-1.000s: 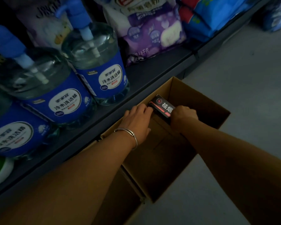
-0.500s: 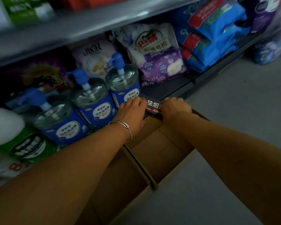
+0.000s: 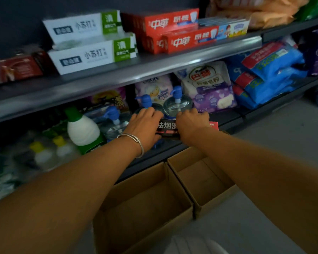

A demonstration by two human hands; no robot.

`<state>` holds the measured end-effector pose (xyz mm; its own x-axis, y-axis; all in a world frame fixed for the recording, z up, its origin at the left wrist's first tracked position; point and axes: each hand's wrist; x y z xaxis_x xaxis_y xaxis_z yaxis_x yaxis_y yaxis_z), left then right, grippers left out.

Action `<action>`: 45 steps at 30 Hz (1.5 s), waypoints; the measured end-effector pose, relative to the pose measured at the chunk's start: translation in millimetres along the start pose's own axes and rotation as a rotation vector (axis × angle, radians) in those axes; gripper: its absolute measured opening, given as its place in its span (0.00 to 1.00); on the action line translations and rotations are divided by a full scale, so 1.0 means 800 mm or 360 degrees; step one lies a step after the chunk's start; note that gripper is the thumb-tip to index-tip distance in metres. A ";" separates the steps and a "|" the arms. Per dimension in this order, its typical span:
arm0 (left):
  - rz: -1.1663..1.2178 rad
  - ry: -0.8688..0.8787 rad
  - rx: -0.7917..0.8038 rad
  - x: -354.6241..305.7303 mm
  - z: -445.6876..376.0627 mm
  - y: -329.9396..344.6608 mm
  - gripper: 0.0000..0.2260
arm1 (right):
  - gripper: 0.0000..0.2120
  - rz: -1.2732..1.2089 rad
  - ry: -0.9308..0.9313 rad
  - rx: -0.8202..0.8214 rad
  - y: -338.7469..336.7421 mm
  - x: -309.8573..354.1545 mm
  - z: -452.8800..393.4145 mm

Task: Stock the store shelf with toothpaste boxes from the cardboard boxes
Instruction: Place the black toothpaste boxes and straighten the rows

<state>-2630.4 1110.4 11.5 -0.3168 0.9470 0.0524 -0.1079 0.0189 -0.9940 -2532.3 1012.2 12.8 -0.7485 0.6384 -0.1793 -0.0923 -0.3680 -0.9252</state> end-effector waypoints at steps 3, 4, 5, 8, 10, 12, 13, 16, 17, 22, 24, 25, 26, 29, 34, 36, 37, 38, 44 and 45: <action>0.0002 -0.0065 -0.0014 0.019 0.023 -0.015 0.24 | 0.26 0.0047 -0.0064 -0.0076 -0.020 0.023 0.014; 0.0009 -0.0084 -0.0025 0.025 0.031 -0.020 0.24 | 0.26 0.0067 -0.0088 -0.0104 -0.026 0.030 0.019; 0.0012 -0.0104 -0.0037 0.032 0.039 -0.024 0.24 | 0.26 0.0093 -0.0115 -0.0132 -0.032 0.037 0.025; -0.0016 -0.0164 -0.0065 0.052 0.062 -0.037 0.24 | 0.27 0.0163 -0.0195 -0.0203 -0.049 0.058 0.040; -0.0031 -0.0203 -0.0074 0.065 0.078 -0.046 0.26 | 0.27 0.0200 -0.0244 -0.0260 -0.060 0.072 0.048; -0.0042 -0.0238 -0.0080 0.076 0.093 -0.054 0.27 | 0.27 0.0228 -0.0301 -0.0323 -0.072 0.087 0.055; -0.0046 -0.0252 -0.0087 0.082 0.100 -0.059 0.28 | 0.27 0.0234 -0.0336 -0.0354 -0.078 0.094 0.058; -0.0033 -0.0296 -0.0093 0.101 0.122 -0.074 0.29 | 0.26 0.0253 -0.0437 -0.0461 -0.096 0.116 0.069; -0.0031 -0.0316 -0.0090 0.107 0.130 -0.080 0.30 | 0.26 0.0258 -0.0463 -0.0496 -0.103 0.123 0.073; -0.0050 -0.0421 -0.0099 0.136 0.167 -0.101 0.32 | 0.26 0.0296 -0.0560 -0.0595 -0.128 0.162 0.090; -0.0078 -0.0466 -0.0094 0.146 0.181 -0.106 0.33 | 0.26 0.0309 -0.0596 -0.0630 -0.137 0.177 0.096; -0.0094 -0.0490 -0.0092 0.152 0.188 -0.109 0.33 | 0.26 0.0309 -0.0617 -0.0642 -0.142 0.184 0.099; -0.0110 -0.0514 -0.0092 0.158 0.195 -0.111 0.34 | 0.26 0.0307 -0.0639 -0.0651 -0.147 0.191 0.102; -0.0127 -0.0583 -0.0112 0.178 0.213 -0.121 0.34 | 0.25 0.0317 -0.0692 -0.0720 -0.163 0.211 0.111; -0.0138 -0.0679 -0.0135 0.205 0.230 -0.138 0.35 | 0.27 0.0303 -0.0733 -0.0791 -0.186 0.235 0.120; -0.0138 -0.0711 -0.0150 0.216 0.235 -0.143 0.36 | 0.29 0.0293 -0.0737 -0.0807 -0.195 0.244 0.122; -0.0131 -0.0719 -0.0162 0.222 0.237 -0.145 0.35 | 0.29 0.0292 -0.0741 -0.0820 -0.199 0.249 0.122; -0.0123 -0.0725 -0.0172 0.227 0.239 -0.147 0.35 | 0.29 0.0290 -0.0747 -0.0832 -0.202 0.254 0.122; -0.0124 -0.0774 -0.0180 0.258 0.243 -0.153 0.35 | 0.28 0.0271 -0.0773 -0.0917 -0.222 0.284 0.109; -0.0126 -0.0783 -0.0189 0.263 0.243 -0.154 0.34 | 0.29 0.0274 -0.0779 -0.0928 -0.226 0.290 0.106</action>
<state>-2866.8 1245.4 163.7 -0.7212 0.6787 0.1388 -0.0507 0.1482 -0.9877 -2744.5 1169.5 166.7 -0.9382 0.1836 -0.2935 0.3097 0.0663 -0.9485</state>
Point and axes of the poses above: each hand's wrist, its own z-axis away from the middle knuckle, its own y-axis out of the palm, x = y × z, and after that the axes turned 13 degrees about x, right-handed
